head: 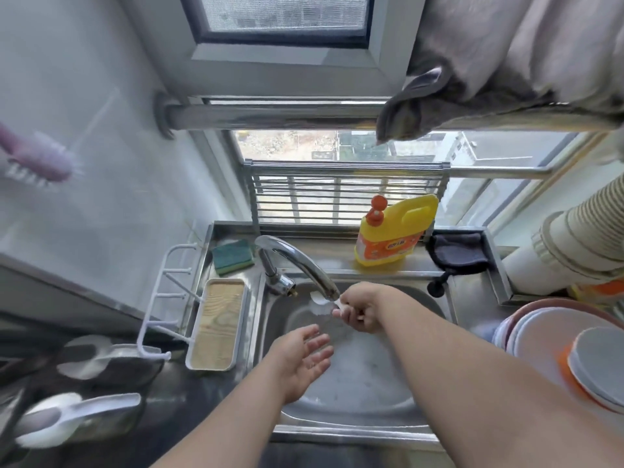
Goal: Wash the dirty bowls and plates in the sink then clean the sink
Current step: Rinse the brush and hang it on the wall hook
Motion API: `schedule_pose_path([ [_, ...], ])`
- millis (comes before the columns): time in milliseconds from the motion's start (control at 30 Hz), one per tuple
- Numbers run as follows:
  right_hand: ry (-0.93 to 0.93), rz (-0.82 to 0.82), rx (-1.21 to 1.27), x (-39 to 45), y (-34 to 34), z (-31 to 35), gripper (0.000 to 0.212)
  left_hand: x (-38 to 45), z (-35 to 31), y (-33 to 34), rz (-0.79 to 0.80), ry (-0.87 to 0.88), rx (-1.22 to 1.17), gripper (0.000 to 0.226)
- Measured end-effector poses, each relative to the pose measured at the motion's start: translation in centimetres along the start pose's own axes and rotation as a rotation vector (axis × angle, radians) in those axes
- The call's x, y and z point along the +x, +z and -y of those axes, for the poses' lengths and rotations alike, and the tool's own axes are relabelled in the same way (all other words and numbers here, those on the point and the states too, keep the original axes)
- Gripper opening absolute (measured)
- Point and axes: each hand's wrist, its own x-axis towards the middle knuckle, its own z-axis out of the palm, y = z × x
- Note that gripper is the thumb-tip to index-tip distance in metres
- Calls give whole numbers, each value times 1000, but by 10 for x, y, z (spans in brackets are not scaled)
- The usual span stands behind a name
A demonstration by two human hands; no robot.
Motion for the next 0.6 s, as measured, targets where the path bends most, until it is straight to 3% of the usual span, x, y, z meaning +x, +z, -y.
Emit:
schedule_pose_path([
  [233, 67, 123, 70, 19, 22, 14, 33, 7, 0, -21, -51, -5, -22, 20],
  [333, 194, 278, -18, 9, 15, 7, 37, 5, -4, -20, -58, 4, -21, 14],
  [500, -160, -181, -422, -15, 6, -32, 30, 5, -9, -1, -16, -5, 13, 18],
  [600, -289, -242, -504, -20, -15, -59, 39, 5, -9, 13, 26, -15, 53, 20],
])
